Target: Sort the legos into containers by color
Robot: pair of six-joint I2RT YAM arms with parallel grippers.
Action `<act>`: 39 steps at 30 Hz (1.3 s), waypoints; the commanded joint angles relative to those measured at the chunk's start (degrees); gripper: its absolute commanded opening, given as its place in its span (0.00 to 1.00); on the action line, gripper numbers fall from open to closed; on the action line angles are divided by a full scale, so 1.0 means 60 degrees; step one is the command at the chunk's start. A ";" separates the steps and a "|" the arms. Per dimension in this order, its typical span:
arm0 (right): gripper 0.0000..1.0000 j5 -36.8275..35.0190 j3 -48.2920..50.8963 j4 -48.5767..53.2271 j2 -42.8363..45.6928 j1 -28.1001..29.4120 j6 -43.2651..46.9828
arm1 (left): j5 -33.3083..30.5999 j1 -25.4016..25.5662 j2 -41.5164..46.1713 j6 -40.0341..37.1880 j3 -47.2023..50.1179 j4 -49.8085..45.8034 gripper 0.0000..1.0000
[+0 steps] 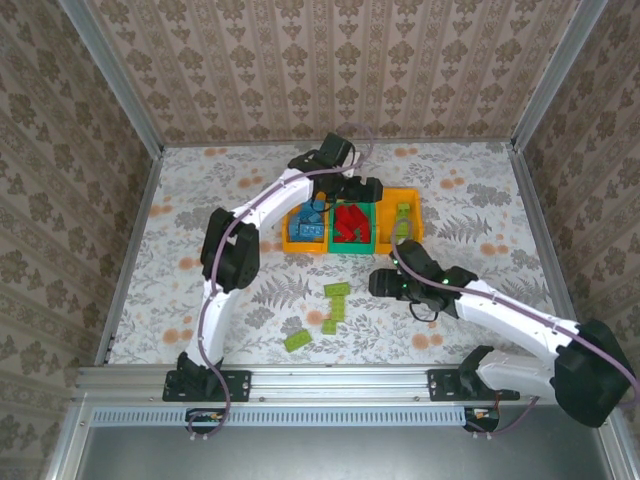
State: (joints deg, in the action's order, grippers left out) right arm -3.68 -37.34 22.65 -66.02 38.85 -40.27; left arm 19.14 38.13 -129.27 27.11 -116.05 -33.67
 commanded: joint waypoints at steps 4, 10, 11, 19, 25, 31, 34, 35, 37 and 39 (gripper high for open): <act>0.76 -0.0748 -0.1116 0.0359 -0.1334 0.1320 -0.0602 | -0.0683 -0.0056 0.2242 0.0017 0.1470 0.0844 1.00; 0.75 -0.1026 -0.2324 0.0966 -0.2985 0.2330 -0.1592 | -0.1574 -0.0169 0.3891 -0.0138 0.3285 0.1415 1.00; 0.75 -0.1039 -0.2510 0.1019 -0.3222 0.2497 -0.1658 | -0.1675 -0.0222 0.4174 -0.0153 0.3683 0.1558 1.00; 0.71 -0.0941 -0.3882 0.2061 -0.5198 0.3300 -0.1944 | -0.1958 -0.0953 0.6110 0.0476 0.6873 0.3030 1.00; 0.56 -0.1051 -0.4417 0.2600 -0.6088 0.3369 -0.1932 | -0.1915 -0.1329 0.6922 0.0575 0.8035 0.2928 1.00; 0.34 -0.1316 -0.4724 0.2861 -0.6244 0.3321 -0.1792 | -0.2218 -0.1400 0.7566 0.0429 0.8816 0.2800 1.00; 0.28 -0.1457 -0.4726 0.2904 -0.6023 0.3257 -0.1770 | -0.2259 -0.1471 0.7722 0.0446 0.9077 0.2721 1.00; 0.27 -0.1501 -0.4682 0.2904 -0.5891 0.3205 -0.1755 | -0.2266 -0.1491 0.7770 0.0447 0.9156 0.2702 1.00; 0.26 -0.1565 -0.4553 0.2954 -0.5512 0.3045 -0.1697 | -0.2295 -0.1506 0.7863 0.0407 0.9303 0.2641 1.00; 0.25 -0.1754 -0.4416 0.3068 -0.4971 0.2822 -0.1512 | -0.2388 -0.1506 0.7989 0.0306 0.9441 0.2489 1.00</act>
State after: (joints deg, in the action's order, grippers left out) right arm -10.79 -64.31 38.09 -101.12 57.39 -50.76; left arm 6.13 29.47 -83.33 29.58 -60.75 -17.56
